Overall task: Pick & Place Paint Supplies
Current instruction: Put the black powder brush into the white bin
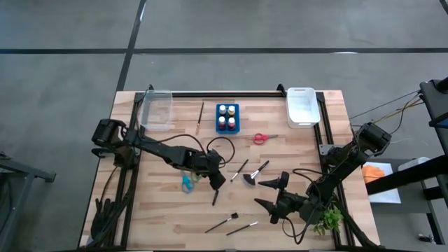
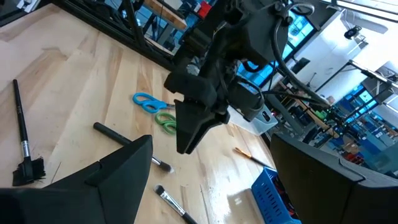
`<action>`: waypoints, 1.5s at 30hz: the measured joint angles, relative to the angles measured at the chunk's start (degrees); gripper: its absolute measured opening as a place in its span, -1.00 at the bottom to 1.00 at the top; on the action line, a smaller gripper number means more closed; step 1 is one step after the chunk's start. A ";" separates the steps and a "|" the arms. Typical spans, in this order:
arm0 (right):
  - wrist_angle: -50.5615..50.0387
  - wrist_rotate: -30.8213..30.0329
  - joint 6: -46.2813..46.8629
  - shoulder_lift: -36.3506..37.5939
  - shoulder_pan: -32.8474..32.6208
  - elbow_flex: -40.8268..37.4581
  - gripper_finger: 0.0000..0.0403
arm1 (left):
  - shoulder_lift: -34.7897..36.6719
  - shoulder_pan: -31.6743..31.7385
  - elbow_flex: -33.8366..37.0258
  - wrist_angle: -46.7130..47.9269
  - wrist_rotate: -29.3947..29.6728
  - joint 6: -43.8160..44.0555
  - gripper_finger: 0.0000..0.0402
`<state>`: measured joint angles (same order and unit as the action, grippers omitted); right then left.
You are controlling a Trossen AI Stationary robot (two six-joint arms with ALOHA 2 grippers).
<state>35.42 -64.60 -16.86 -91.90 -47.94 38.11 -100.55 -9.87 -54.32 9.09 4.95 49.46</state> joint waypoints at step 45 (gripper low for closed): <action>-0.20 0.02 0.19 0.00 -0.02 -0.09 0.60 | -8.33 0.96 -1.96 -2.52 -5.29 -1.68 -0.98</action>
<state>35.22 -64.57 -16.67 -91.90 -47.97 38.02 -108.88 -8.91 -56.28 6.57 -0.34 47.78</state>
